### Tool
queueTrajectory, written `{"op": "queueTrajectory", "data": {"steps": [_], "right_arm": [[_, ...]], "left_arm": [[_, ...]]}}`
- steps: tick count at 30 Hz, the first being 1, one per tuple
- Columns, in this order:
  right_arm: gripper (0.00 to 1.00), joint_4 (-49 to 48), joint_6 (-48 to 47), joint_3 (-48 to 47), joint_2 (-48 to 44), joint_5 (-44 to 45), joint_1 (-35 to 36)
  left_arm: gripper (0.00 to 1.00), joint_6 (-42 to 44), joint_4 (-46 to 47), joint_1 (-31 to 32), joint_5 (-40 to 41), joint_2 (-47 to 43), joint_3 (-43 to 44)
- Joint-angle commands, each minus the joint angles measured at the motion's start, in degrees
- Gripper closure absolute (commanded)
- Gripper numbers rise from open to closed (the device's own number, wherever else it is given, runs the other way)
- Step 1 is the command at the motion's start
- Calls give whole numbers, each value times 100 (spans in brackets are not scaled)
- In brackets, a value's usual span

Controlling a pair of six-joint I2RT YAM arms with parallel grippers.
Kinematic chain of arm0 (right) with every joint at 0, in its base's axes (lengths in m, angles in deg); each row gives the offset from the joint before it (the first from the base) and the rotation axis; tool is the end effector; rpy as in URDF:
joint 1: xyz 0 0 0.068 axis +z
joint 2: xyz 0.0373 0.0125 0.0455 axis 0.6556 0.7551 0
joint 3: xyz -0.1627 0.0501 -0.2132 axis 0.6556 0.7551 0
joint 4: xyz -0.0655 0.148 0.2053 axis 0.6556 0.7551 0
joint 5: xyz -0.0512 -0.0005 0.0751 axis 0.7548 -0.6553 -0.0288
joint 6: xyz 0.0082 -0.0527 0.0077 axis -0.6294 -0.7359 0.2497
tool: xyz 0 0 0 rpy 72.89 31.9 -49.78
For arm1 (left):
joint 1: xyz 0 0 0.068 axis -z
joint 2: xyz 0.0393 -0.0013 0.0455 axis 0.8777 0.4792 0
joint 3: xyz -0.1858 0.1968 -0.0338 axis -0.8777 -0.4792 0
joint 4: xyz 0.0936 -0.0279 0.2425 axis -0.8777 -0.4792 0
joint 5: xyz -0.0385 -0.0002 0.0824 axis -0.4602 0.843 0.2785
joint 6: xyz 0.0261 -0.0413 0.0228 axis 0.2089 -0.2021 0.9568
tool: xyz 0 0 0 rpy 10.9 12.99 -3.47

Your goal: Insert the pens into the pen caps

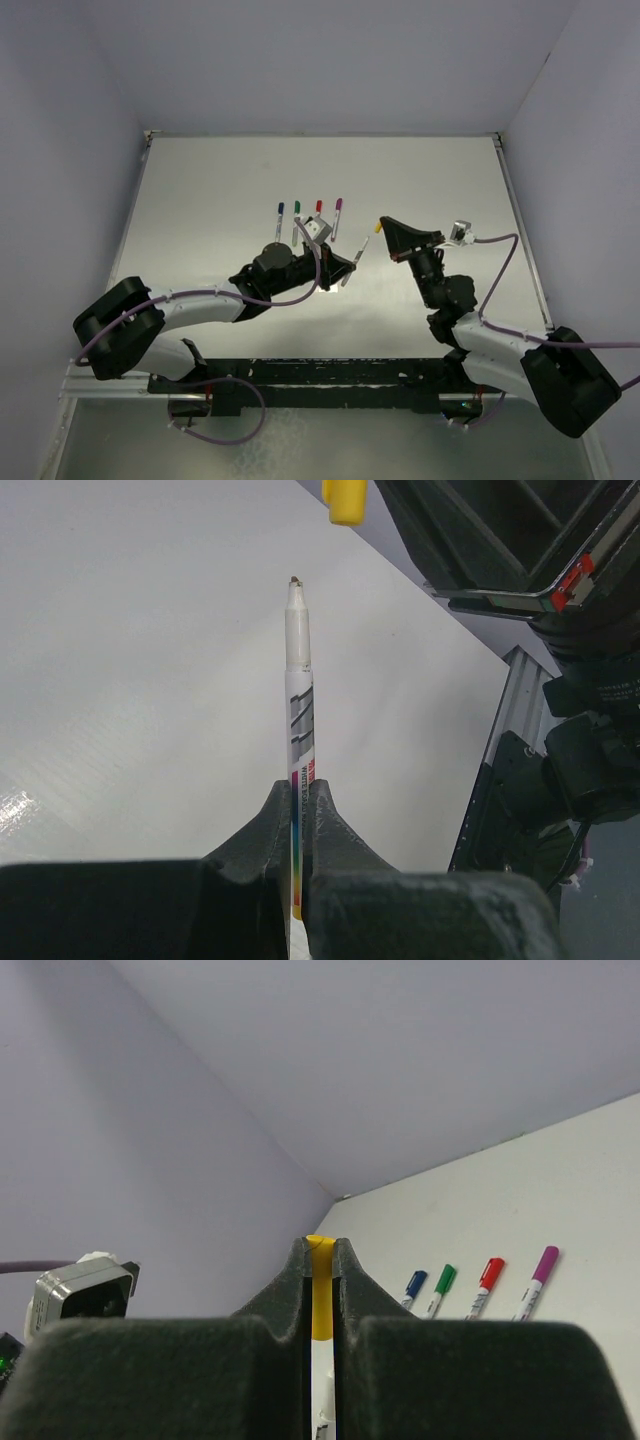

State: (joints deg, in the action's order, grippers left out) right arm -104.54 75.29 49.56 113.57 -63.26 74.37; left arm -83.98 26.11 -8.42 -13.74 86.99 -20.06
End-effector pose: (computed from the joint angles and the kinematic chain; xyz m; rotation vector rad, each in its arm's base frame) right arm 0.1553 0.0932 0.2414 0.3064 1.0856 1.1014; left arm 0.1719 -0.2366 0.2222 0.5175 1.7658 -1.1597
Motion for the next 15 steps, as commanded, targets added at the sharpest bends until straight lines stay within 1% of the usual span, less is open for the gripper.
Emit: {"op": "queueTrajectory", "data": {"steps": [1,7,15], "right_arm": [[100,-565,260,-30,107,-142,-1],[100,-625,357,-93,242,-351,-1],[100,-637,327,-118,296,-410,-2]], "left_arm": [[100,29,582,20,-80,-117,-45],[100,103,633,11,-64,-150,-36],[100,96,660,17,-126,-155,-35]]}}
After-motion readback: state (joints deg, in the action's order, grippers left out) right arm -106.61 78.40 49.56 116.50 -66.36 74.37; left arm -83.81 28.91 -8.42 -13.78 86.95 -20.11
